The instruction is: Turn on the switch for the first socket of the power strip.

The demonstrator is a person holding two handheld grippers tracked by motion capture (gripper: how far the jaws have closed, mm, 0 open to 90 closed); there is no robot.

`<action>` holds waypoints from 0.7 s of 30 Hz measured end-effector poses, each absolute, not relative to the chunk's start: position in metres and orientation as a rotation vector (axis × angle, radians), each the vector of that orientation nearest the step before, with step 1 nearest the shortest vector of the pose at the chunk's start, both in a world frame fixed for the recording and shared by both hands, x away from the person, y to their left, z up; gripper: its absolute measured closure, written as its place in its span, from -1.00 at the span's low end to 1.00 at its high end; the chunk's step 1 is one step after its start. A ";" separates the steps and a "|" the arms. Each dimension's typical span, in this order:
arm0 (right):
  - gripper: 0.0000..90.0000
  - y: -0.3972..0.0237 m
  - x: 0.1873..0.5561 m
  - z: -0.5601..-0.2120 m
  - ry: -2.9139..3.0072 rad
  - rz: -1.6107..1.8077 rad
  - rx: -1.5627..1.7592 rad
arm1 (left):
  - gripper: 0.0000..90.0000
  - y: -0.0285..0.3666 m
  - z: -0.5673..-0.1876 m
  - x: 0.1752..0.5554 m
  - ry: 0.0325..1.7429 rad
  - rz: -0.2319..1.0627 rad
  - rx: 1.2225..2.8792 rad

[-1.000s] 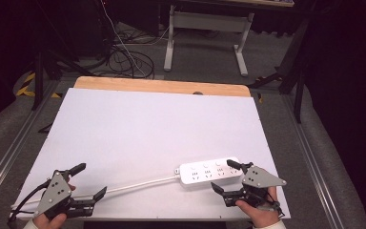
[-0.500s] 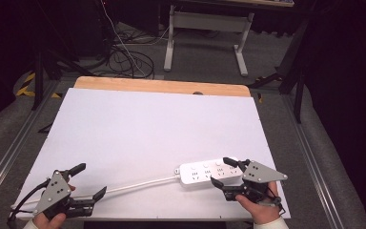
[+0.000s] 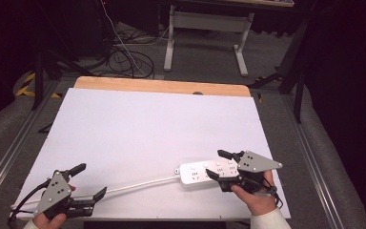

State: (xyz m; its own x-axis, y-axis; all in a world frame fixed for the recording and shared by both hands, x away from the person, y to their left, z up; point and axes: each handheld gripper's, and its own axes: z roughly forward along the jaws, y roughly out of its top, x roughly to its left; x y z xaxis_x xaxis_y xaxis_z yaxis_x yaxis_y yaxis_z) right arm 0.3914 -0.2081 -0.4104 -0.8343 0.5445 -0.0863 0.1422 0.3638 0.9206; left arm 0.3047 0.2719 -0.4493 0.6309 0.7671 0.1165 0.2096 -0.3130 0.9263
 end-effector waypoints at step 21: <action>-0.33 -0.178 0.420 -0.409 2.306 1.463 0.557 | -0.83 0.270 -0.450 0.304 0.780 0.689 1.849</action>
